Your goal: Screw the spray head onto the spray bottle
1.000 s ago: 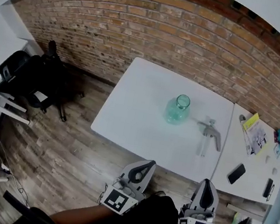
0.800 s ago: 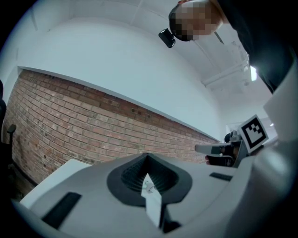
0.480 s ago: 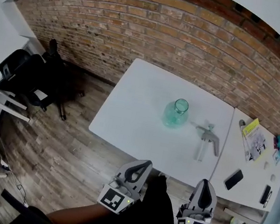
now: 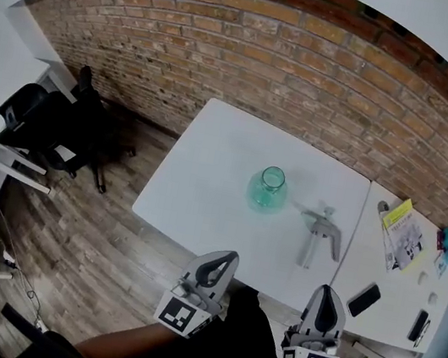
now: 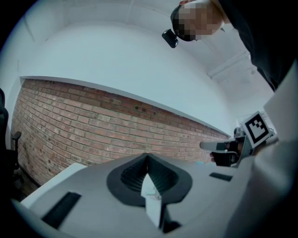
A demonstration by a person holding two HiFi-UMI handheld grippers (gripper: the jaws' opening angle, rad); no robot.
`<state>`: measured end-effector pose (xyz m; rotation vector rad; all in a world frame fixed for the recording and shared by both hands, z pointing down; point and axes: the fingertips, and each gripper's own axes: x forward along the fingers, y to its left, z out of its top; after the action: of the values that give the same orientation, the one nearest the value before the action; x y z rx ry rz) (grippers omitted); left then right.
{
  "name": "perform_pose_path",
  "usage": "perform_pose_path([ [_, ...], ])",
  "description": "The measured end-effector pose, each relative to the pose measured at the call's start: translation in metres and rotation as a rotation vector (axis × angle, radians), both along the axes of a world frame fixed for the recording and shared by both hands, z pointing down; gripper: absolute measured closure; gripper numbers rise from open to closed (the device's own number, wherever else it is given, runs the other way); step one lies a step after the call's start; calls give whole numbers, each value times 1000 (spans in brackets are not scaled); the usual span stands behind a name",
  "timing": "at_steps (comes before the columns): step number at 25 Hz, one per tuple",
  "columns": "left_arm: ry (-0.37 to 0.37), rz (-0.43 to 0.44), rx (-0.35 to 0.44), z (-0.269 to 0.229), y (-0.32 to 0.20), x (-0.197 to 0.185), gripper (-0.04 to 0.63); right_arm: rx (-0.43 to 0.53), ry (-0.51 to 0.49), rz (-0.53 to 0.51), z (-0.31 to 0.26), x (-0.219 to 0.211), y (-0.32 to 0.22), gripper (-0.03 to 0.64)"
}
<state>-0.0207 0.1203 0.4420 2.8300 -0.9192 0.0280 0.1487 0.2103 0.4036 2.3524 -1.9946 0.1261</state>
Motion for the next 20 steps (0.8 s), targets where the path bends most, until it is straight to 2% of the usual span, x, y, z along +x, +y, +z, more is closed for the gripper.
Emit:
perform_pose_path([
  [5, -5, -23, 34, -1, -14, 27, 601, 12, 1, -30, -1, 35, -15, 609],
  [10, -25, -54, 21, 15, -24, 48, 601, 35, -7, -55, -2, 68, -28, 609],
  [14, -22, -77, 1, 13, -33, 57, 601, 40, -7, -95, 2, 81, -42, 609],
  [20, -36, -91, 13, 15, -46, 60, 601, 34, -5, -97, -2, 85, -49, 609],
])
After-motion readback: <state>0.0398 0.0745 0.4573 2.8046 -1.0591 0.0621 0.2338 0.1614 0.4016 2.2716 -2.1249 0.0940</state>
